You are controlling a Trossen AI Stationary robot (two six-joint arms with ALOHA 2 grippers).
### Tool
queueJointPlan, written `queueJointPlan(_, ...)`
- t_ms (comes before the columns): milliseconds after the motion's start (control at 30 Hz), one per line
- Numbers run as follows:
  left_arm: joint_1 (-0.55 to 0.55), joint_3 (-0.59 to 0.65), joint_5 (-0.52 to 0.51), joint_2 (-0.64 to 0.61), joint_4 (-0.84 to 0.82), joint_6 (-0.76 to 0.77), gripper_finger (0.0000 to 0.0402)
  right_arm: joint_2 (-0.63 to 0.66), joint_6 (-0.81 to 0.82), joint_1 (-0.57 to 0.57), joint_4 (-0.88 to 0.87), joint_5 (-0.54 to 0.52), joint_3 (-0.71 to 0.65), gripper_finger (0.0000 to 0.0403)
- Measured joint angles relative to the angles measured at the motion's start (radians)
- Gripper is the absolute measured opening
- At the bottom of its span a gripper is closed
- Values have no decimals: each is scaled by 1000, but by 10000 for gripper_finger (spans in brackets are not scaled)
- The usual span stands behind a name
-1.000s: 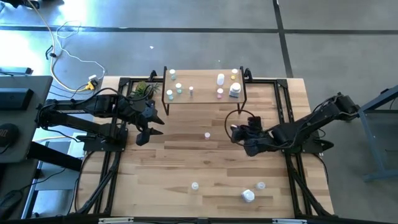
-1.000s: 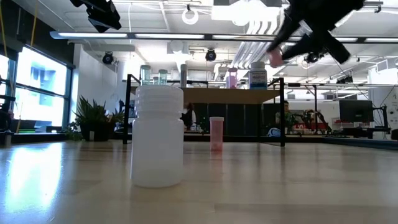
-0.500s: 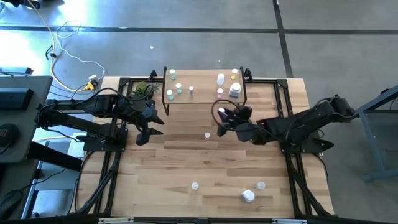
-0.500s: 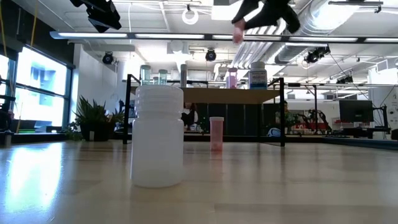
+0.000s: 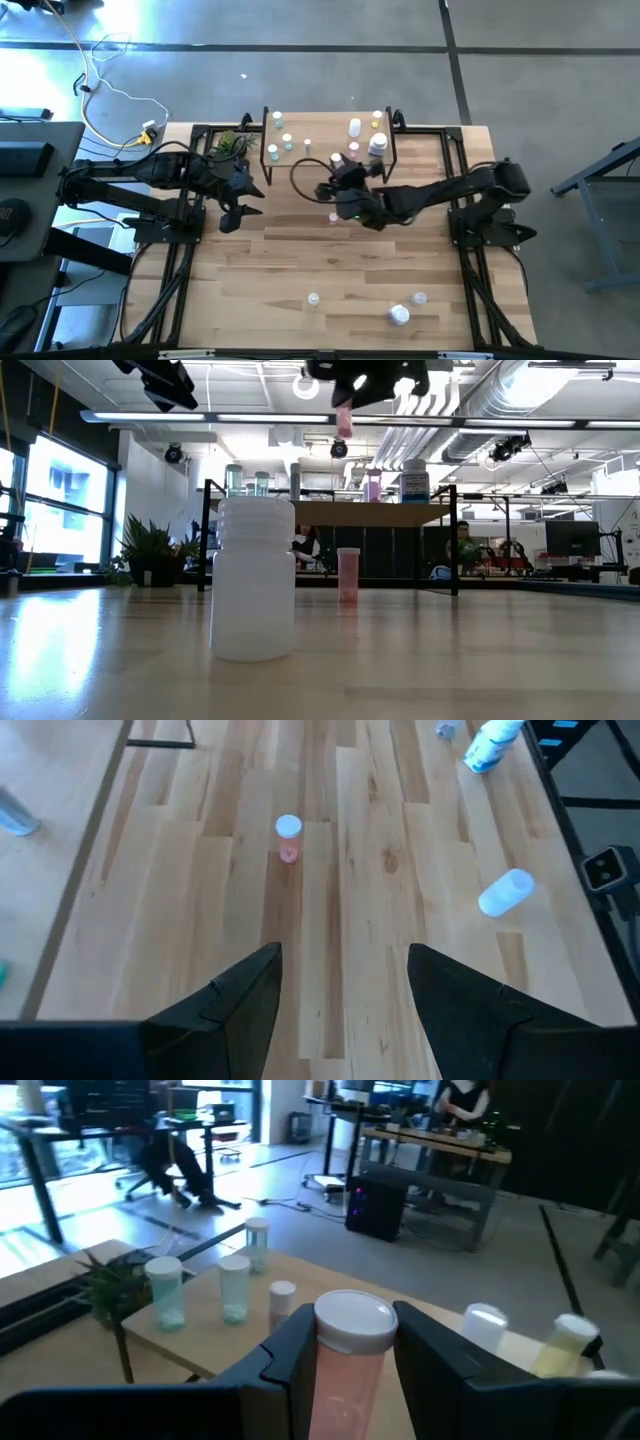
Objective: Pick and place medicine bottles onto shelf by color
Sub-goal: Put the right orange pill bottle on the shelf
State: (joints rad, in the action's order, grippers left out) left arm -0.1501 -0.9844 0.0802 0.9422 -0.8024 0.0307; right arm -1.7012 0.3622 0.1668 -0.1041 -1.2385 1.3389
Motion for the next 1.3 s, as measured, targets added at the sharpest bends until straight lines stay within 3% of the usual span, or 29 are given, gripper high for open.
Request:
queueJointPlan(233,0,0,-6,0,0,-8,209,-122,3,-24,149,-35,17,105)
queueJointPlan(600,0,0,-6,0,0,-8,209,-201,3,-104,290,-32,17,105)
queueJointPlan(1100,0,0,-6,0,-1,3,209,-238,3,-177,296,-14,17,105)
queueJointPlan(1300,0,0,-6,0,-1,3,209,-238,-1,-211,294,85,17,105)
